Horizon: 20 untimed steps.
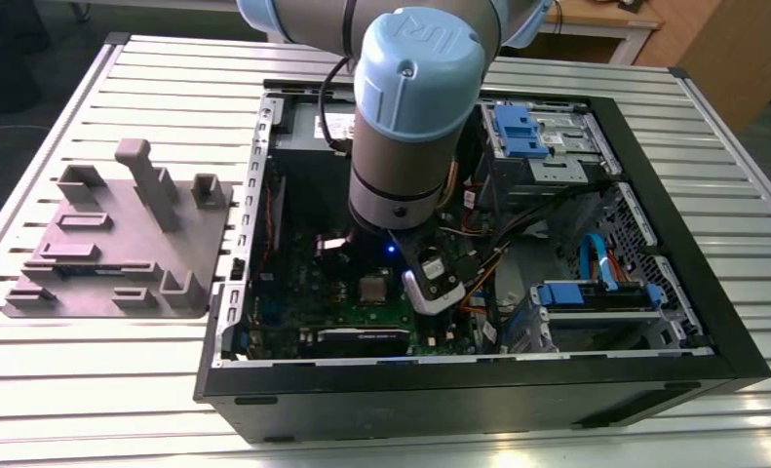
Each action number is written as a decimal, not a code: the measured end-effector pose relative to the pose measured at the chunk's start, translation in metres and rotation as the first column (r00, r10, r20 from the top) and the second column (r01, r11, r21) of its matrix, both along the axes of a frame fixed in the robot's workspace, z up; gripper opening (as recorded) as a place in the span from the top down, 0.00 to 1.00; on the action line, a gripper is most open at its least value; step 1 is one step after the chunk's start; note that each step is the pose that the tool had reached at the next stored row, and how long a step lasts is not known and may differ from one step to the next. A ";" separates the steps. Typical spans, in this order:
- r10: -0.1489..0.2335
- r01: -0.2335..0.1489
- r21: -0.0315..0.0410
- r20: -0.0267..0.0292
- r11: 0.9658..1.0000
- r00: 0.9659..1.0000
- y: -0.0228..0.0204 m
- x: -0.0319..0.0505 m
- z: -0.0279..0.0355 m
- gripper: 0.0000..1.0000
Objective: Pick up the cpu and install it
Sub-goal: 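Place the cpu into insertion slot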
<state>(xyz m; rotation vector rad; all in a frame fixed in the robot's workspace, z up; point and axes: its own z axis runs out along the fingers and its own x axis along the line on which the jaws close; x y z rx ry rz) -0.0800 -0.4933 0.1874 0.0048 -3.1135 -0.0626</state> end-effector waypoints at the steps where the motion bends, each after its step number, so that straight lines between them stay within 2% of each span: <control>1: 0.000 0.000 0.000 0.000 1.000 1.000 0.0000 0.0000 -0.0001 0.47; 2: 0.000 0.000 0.000 0.000 1.000 1.000 0.0000 0.0000 -0.0001 0.51; 20: -0.002 0.002 0.001 0.001 1.000 1.000 0.0002 -0.0002 -0.0021 0.50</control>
